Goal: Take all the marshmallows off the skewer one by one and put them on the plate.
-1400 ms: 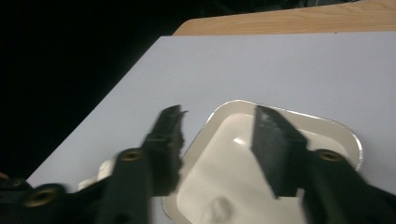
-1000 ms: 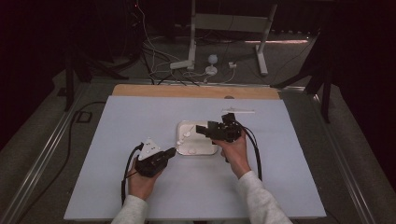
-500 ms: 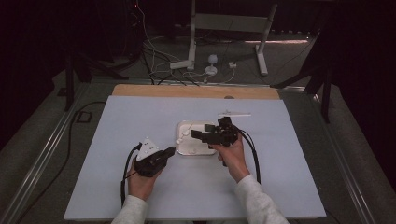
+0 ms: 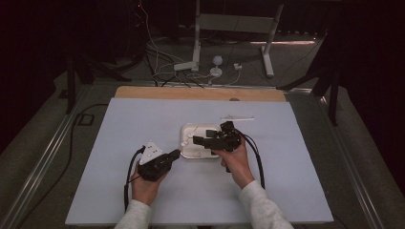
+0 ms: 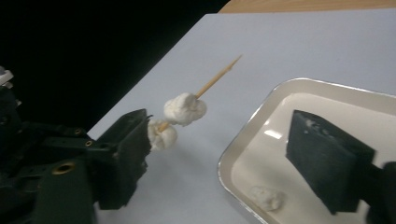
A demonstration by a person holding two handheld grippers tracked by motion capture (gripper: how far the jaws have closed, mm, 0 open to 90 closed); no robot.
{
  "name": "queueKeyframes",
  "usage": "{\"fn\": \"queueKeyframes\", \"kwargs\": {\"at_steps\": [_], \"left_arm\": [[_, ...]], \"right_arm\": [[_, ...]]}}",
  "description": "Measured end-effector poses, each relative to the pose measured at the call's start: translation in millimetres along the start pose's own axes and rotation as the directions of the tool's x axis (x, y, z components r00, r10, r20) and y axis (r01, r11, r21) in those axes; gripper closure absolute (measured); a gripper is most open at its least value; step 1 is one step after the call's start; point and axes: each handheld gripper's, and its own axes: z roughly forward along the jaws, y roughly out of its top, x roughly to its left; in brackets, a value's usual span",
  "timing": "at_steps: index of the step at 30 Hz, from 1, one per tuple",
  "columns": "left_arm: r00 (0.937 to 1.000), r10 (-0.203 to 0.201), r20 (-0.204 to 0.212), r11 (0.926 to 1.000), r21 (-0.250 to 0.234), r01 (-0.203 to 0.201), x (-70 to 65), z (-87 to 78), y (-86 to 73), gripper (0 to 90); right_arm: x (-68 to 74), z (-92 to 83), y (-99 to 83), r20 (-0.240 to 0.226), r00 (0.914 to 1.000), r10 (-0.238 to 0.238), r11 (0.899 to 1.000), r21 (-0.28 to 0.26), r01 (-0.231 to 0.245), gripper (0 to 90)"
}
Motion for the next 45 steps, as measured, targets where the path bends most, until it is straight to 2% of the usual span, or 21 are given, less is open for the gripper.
{"fn": "queueKeyframes", "kwargs": {"at_steps": [4, 5, 6, 9, 15, 20, 24, 39, 42, 45], "left_arm": [[1.0000, -0.002, 0.007, 1.0000, -0.005, 0.002, -0.6, 0.3, 0.3, 89.5], [1.0000, -0.002, 0.007, 1.0000, -0.005, 0.002, -0.6, 0.3, 0.3, 89.5], [1.0000, -0.001, 0.008, 1.0000, -0.006, 0.001, -0.7, 0.4, 0.3, 89.5], [0.9998, 0.007, 0.018, 0.9999, -0.008, -0.007, -1.9, 0.8, 0.2, 89.5], [0.9989, 0.026, 0.040, 0.9995, -0.017, -0.025, -4.1, 1.9, -0.1, 89.7], [0.9982, 0.033, 0.051, 0.9993, -0.017, -0.032, -4.7, 2.0, -0.6, 89.8], [0.9979, 0.038, 0.053, 0.9992, -0.016, -0.037, -5.0, 3.1, -1.0, 90.0], [0.9983, 0.049, 0.032, 0.9985, -0.024, -0.049, -5.3, 0.7, -0.8, 90.0], [0.9986, 0.047, 0.026, 0.9985, -0.031, -0.046, -5.1, -1.2, -1.2, 90.0], [0.9982, 0.050, 0.034, 0.9982, -0.036, -0.049, -5.8, -0.2, -1.6, 90.0]], "right_arm": [[-2.0, 3.9, -3.4, -0.058, 0.9981, 0.021, 1.000, 0.009, -0.020, 39.0], [-2.0, 3.9, -3.4, -0.058, 0.9981, 0.021, 1.000, 0.009, -0.020, 39.0], [-3.5, 5.4, -5.3, -0.098, 0.9940, 0.048, 0.999, 0.013, -0.047, 46.3], [-4.2, 8.2, -7.0, -0.124, 0.9894, 0.075, 0.997, 0.029, -0.071, 54.8], [-3.5, 9.0, -6.4, -0.174, 0.9798, 0.099, 0.995, 0.028, -0.096, 70.1], [-4.4, 9.2, -6.7, -0.201, 0.9709, 0.130, 0.991, 0.034, -0.126, 73.3], [-3.8, 9.3, -6.3, -0.205, 0.9679, 0.146, 0.989, 0.028, -0.144, 74.8], [4.0, 5.8, -2.9, -0.171, 0.9758, 0.137, 0.987, -0.056, -0.149, 78.6], [3.8, 7.0, -3.3, -0.191, 0.9709, 0.144, 0.987, -0.042, -0.155, 76.5], [4.0, 11.0, -5.8, -0.206, 0.9654, 0.160, 0.986, -0.005, -0.165, 73.2]]}}
